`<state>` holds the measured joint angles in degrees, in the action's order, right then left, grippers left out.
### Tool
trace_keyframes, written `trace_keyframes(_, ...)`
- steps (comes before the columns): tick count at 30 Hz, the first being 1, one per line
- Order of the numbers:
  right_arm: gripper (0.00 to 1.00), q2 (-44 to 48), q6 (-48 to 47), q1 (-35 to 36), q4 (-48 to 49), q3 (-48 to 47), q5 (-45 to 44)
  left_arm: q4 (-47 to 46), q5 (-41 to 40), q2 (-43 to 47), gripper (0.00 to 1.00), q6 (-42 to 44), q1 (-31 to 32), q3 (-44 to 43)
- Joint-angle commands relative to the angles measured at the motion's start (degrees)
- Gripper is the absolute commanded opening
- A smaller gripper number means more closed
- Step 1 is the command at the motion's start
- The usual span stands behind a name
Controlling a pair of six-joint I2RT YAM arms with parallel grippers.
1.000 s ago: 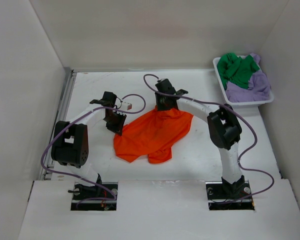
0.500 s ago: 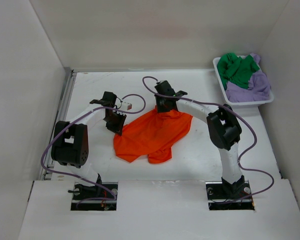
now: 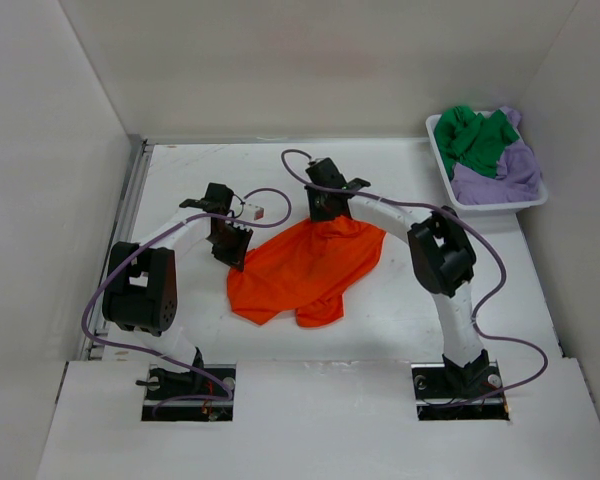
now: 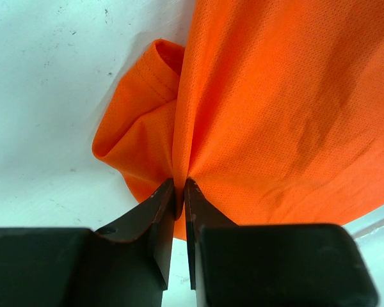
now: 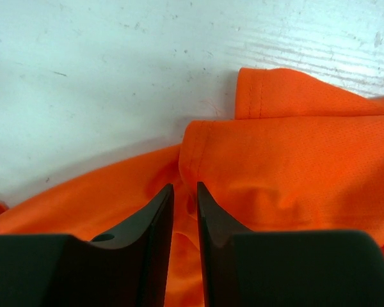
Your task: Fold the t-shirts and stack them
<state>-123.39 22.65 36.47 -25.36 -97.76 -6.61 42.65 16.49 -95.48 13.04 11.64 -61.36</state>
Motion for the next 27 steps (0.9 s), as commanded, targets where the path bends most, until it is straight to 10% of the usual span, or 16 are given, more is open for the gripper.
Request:
trace_keyframes(1,0.25,-0.97,-0.51,0.05,-1.09,-2.09,0.64,-0.11,-0.06,2.32,0.1,0.23,-0.17,-0.69)
trace_keyframes(10,0.27,-0.35,-0.07,-0.04,-1.18,0.37,-0.68,-0.2,-0.06,2.32,0.1,0.41,-0.08,-0.6)
trace_keyframes(27,0.0,0.34,0.99,-2.15,-1.71,1.43,-0.51,-0.29,-0.41,2.67,0.1,0.5,-0.43,-0.69)
